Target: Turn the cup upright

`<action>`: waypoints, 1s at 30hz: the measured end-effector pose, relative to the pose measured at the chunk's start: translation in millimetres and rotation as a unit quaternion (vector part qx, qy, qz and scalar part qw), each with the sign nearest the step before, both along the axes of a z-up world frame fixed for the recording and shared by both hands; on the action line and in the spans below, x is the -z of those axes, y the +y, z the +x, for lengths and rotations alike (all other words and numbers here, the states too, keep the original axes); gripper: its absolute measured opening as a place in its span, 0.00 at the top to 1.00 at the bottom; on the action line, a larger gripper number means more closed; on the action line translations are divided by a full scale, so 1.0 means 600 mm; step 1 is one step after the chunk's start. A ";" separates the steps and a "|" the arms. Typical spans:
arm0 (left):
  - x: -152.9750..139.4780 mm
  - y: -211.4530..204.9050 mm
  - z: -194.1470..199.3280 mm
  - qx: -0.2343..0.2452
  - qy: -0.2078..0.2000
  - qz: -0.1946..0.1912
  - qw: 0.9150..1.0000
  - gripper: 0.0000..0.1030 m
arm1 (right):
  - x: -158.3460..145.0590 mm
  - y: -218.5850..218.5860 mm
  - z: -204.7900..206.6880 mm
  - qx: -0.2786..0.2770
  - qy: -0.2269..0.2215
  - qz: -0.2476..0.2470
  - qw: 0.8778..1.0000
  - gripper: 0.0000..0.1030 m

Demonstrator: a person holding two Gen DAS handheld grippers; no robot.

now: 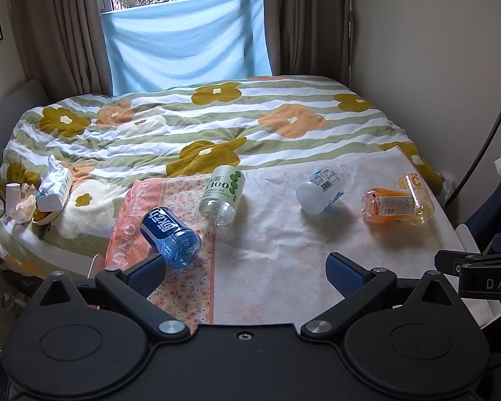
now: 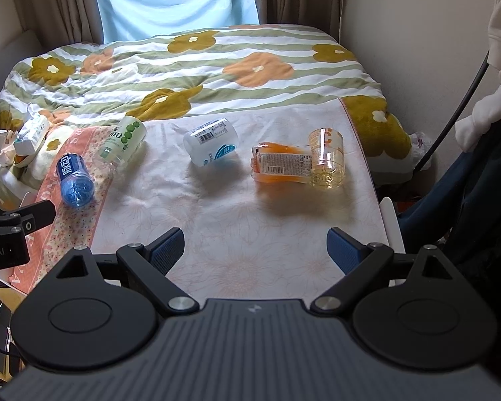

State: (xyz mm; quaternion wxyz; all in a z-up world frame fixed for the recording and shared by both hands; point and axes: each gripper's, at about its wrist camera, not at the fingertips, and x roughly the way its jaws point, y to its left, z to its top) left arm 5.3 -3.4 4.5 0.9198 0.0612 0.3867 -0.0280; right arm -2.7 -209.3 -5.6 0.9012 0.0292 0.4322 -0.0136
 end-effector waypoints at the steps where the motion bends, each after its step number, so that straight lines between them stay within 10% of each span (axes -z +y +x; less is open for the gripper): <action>1: 0.000 0.000 0.000 0.000 0.000 0.000 1.000 0.00 | -0.001 0.004 -0.001 0.000 0.001 0.001 1.000 0.00; 30: 0.001 0.011 0.011 0.002 0.004 0.001 1.000 0.00 | 0.002 0.016 0.009 0.001 0.002 0.012 1.000 0.00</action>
